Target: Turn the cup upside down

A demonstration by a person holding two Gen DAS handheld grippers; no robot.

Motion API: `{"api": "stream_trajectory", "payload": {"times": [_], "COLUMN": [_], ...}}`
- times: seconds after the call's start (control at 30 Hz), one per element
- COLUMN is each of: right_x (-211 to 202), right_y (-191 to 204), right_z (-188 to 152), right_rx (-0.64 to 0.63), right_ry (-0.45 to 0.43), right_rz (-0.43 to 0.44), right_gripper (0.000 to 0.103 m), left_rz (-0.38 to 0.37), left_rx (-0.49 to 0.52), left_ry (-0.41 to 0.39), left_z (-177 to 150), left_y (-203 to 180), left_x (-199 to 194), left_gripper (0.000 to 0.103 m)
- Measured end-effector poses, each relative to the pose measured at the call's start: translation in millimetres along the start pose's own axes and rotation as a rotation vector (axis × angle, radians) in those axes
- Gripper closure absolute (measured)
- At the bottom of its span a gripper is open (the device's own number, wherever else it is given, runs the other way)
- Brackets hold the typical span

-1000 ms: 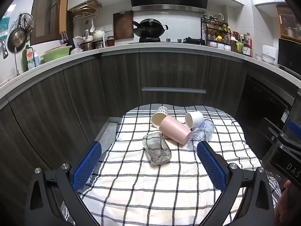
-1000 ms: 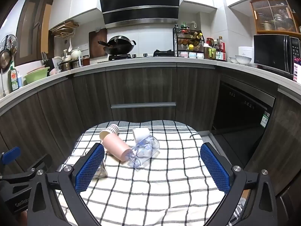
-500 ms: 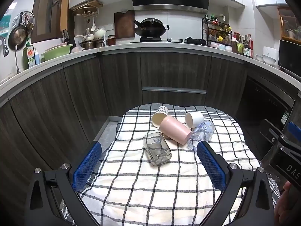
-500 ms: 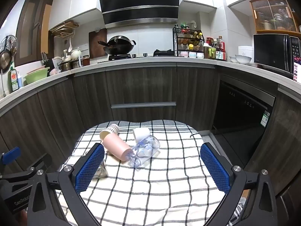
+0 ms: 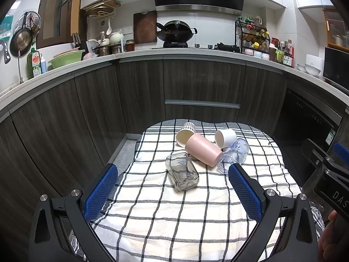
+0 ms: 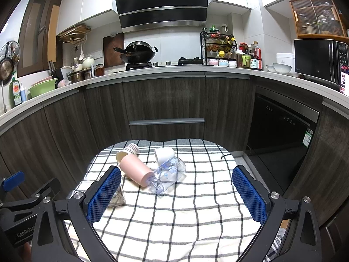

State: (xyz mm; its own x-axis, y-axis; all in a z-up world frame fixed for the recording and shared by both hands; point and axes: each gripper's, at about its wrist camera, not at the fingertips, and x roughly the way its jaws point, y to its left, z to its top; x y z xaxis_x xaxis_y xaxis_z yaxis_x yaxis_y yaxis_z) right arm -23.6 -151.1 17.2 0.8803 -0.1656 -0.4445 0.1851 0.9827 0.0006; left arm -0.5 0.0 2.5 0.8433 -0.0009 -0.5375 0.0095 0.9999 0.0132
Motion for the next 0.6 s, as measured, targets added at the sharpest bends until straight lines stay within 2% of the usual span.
{"api": "stream_trajectory", "payload": {"times": [0.6], "right_x": [2.3], "right_y": [-0.3], "right_z": [0.7], "right_rx": [0.001], "right_ry": [0.006], "right_rz": [0.001], "right_gripper": [0.001], "left_rz": [-0.004], "left_rx": [-0.001], "left_ry": [0.002], "left_z": [-1.6], "left_y": [-0.4], "left_x": [-1.0], "left_gripper": [0.0]}}
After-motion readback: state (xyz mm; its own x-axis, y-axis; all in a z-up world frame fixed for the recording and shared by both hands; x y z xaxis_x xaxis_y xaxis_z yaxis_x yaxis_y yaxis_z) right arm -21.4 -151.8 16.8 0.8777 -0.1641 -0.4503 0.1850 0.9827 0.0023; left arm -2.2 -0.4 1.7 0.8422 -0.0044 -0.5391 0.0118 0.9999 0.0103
